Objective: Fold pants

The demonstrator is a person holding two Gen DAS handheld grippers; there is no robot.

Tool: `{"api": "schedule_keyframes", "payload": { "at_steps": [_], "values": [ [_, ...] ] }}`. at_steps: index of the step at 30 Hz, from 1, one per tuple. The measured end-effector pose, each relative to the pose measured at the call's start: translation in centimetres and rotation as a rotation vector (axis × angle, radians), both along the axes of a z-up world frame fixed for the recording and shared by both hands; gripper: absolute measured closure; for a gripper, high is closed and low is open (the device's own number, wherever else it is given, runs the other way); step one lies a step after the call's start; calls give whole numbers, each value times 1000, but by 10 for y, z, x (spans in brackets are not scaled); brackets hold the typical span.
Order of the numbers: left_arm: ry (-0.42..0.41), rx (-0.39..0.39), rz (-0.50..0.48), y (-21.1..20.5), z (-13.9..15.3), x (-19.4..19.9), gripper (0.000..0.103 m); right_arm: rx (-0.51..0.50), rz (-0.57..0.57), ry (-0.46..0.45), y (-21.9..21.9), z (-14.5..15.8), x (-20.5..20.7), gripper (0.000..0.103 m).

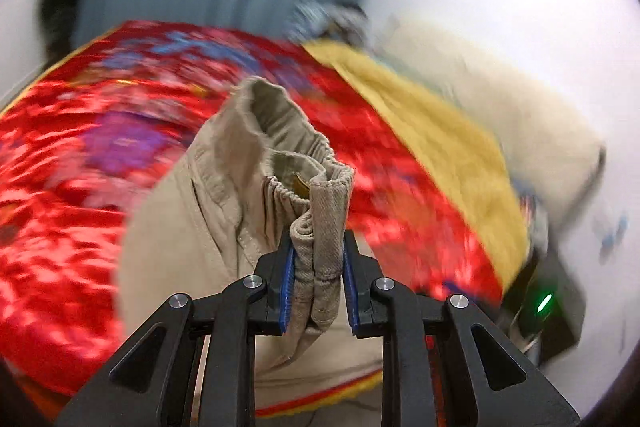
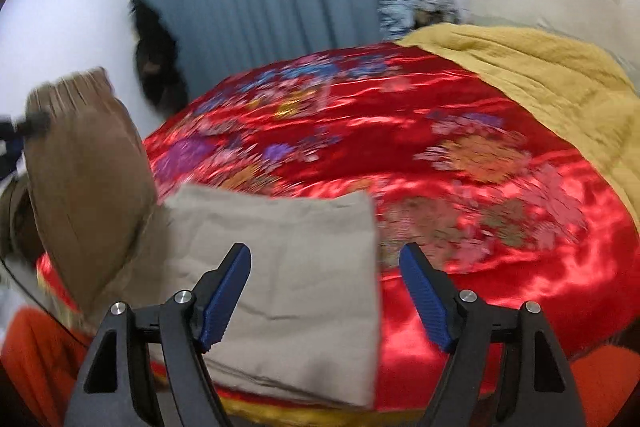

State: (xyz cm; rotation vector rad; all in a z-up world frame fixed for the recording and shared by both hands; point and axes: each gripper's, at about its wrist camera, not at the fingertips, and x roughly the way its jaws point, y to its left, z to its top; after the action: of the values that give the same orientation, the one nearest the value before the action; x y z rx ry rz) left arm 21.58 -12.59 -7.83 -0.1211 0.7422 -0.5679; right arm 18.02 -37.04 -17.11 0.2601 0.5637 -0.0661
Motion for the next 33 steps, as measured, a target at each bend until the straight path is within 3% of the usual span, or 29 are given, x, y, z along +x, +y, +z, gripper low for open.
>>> {"api": "schedule_keyframes", "payload": {
  "at_steps": [2, 5, 7, 9, 11, 14, 16, 19, 22, 25, 28, 30, 31, 33],
  "values": [
    [84, 55, -72, -45, -41, 7, 65, 49, -41, -4, -15, -1, -2, 27],
    [238, 137, -158, -88, -87, 9, 63, 126, -86, 1, -33, -5, -6, 27],
    [237, 109, -176, -87, -81, -2, 60, 180, -125, -10, -48, -6, -13, 27],
    [195, 63, -194, -70, -60, -11, 50, 224, -146, -22, -58, -7, -18, 27],
    [148, 40, -158, -44, -44, -12, 45, 263, -136, -28, -63, -10, -20, 27],
    [111, 21, -38, 12, -28, -6, 44, 322, 7, -11, -54, -12, -10, 27],
    [97, 39, 89, 56, -30, 1, 44, 366, 203, 37, -29, -17, 4, 28],
    [104, 99, 213, 92, -49, 3, 52, 399, 374, 161, 8, -34, 21, 41],
    [144, 135, 242, 108, -78, 0, 65, 350, 408, 222, 29, -38, 32, 50],
    [173, 156, 240, 106, -98, -1, 67, 352, 360, 284, 32, -44, 44, 50],
    [174, 163, 231, 110, -101, -3, 67, 354, 315, 323, 35, -49, 53, 55],
    [165, 171, 226, 109, -99, -5, 67, 302, 286, 338, 40, -49, 55, 66],
    [159, 176, 223, 107, -96, -8, 67, 274, 287, 320, 39, -44, 53, 78],
    [127, 186, 203, 98, -92, -12, 67, 247, 305, 263, 40, -26, 48, 88]
  ]
}}
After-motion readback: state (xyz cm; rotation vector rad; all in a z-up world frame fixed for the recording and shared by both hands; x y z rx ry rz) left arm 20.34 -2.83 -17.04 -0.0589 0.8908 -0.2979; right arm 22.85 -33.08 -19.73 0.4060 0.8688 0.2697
